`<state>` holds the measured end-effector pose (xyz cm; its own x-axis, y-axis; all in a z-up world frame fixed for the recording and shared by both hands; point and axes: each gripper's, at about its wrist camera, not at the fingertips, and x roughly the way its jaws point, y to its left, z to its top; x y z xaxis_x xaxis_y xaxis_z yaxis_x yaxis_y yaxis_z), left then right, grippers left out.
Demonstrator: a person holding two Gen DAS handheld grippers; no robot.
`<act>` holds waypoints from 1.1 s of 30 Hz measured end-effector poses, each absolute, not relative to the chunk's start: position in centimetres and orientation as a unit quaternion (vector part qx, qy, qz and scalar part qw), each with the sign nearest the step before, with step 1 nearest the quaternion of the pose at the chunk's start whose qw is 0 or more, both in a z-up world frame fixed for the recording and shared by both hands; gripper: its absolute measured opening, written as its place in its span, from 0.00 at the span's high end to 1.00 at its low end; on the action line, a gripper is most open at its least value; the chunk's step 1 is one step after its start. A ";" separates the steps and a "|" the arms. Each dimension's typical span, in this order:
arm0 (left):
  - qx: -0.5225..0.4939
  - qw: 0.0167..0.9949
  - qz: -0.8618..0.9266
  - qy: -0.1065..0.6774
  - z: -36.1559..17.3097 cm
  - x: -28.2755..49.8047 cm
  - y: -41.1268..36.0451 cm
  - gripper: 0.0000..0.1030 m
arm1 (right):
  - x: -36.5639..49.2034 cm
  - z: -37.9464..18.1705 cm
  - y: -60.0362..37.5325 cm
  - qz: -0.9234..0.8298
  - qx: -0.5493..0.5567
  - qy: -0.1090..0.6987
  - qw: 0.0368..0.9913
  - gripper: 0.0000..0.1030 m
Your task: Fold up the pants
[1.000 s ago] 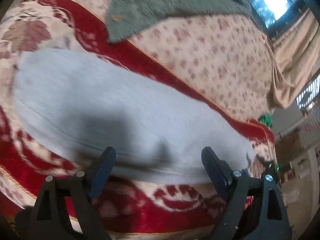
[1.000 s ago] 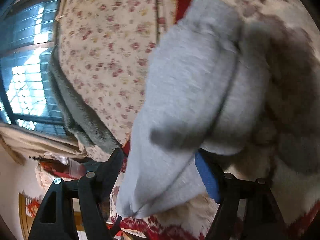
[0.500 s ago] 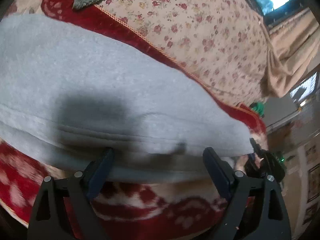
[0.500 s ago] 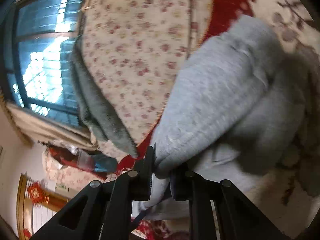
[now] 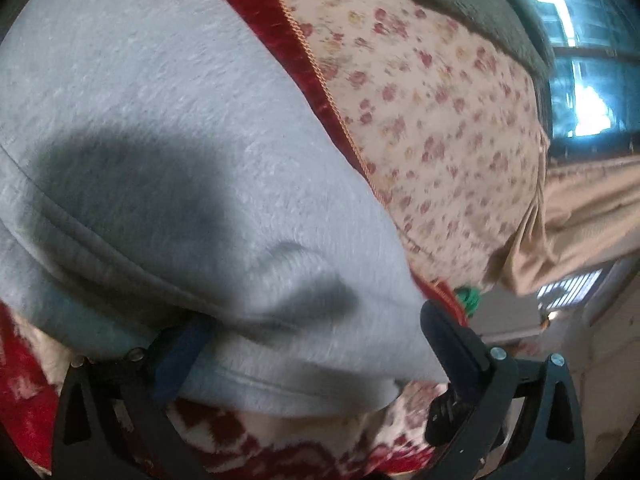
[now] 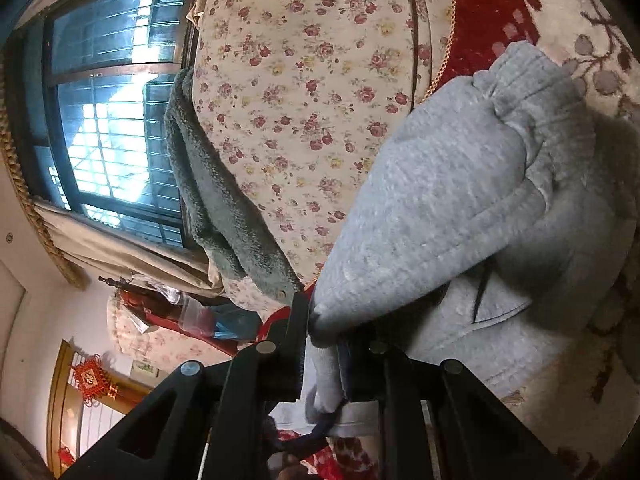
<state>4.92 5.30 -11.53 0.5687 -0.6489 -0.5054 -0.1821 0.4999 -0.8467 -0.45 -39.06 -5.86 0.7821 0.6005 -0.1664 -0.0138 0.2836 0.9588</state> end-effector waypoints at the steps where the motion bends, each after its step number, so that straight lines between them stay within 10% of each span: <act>1: -0.476 0.747 -0.157 0.437 -11.5 5.1 5.3 0.00 | -0.5 -6.0 -39.1 0.204 0.564 0.260 0.757 0.86; 17: -0.510 0.725 -0.161 0.434 -11.6 5.7 3.7 0.03 | -0.3 -7.1 -39.6 0.206 0.565 0.267 0.753 0.86; 20: -0.462 0.754 -0.140 0.446 -10.7 6.1 4.2 0.67 | -0.3 -7.2 -39.8 0.205 0.562 0.267 0.755 0.86; 33: -0.327 0.816 -0.191 0.436 -6.1 0.7 5.5 0.81 | -4.9 -5.8 -38.7 0.226 0.524 0.298 0.765 0.86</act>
